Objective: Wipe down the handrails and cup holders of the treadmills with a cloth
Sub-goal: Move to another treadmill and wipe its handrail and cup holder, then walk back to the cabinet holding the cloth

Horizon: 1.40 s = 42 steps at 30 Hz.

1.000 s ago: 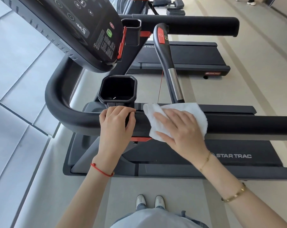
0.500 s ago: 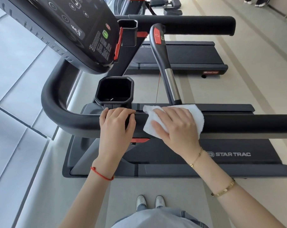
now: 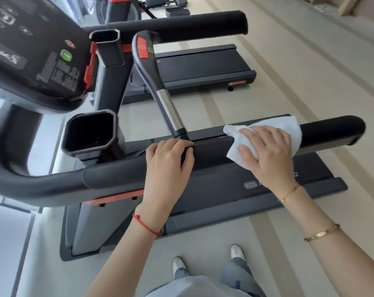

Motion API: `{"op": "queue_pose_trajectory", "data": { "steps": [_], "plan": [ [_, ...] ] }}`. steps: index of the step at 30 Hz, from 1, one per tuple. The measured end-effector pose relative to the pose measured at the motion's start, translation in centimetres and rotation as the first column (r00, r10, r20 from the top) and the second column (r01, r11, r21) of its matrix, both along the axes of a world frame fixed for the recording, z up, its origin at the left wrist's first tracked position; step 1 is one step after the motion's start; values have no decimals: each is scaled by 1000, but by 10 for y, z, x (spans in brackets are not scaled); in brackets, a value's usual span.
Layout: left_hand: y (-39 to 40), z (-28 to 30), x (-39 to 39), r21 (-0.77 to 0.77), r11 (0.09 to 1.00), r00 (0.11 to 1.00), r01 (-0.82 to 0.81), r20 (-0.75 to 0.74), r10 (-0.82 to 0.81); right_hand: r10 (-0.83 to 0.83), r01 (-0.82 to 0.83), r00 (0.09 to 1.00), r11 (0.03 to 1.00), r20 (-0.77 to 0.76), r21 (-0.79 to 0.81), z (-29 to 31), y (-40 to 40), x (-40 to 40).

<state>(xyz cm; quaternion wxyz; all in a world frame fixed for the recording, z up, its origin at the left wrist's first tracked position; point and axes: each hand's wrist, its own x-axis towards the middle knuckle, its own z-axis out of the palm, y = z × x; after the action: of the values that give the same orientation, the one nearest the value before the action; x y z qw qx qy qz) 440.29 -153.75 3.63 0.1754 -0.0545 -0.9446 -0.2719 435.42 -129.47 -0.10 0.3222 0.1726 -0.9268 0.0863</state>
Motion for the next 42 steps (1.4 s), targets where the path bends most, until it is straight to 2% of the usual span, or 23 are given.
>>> {"op": "queue_pose_trajectory", "data": {
  "steps": [5, 14, 21, 25, 32, 38, 42],
  "plan": [
    [68, 3, -16, 17, 998, 998, 56, 12, -56, -19, 21, 999, 998, 42, -53, 3, 66, -14],
    [193, 4, -38, 40, 996, 996, 86, 28, -87, 61, -30, 981, 985, 182, -170, 14, 180, -31],
    [288, 6, -43, 51, 981, 982, 186, -25, -185, -6, 72, 963, 969, 271, -236, 27, 266, -18],
    [340, -1, -44, 19, 957, 956, 289, -55, -288, -117, 204, 931, 953, 347, -225, 15, 326, 13],
    [422, -22, -51, 5, 875, 875, 485, -1, -485, -274, 446, 838, 842, 472, -303, -9, 402, 80],
    [494, -35, -68, 20, 764, 762, 644, 72, -644, -409, 629, 743, 699, 530, -341, -25, 448, 115],
    [545, -43, -83, 43, 700, 693, 713, 113, -712, -492, 715, 671, 628, 554, -308, -33, 482, 123]
  ]
}}
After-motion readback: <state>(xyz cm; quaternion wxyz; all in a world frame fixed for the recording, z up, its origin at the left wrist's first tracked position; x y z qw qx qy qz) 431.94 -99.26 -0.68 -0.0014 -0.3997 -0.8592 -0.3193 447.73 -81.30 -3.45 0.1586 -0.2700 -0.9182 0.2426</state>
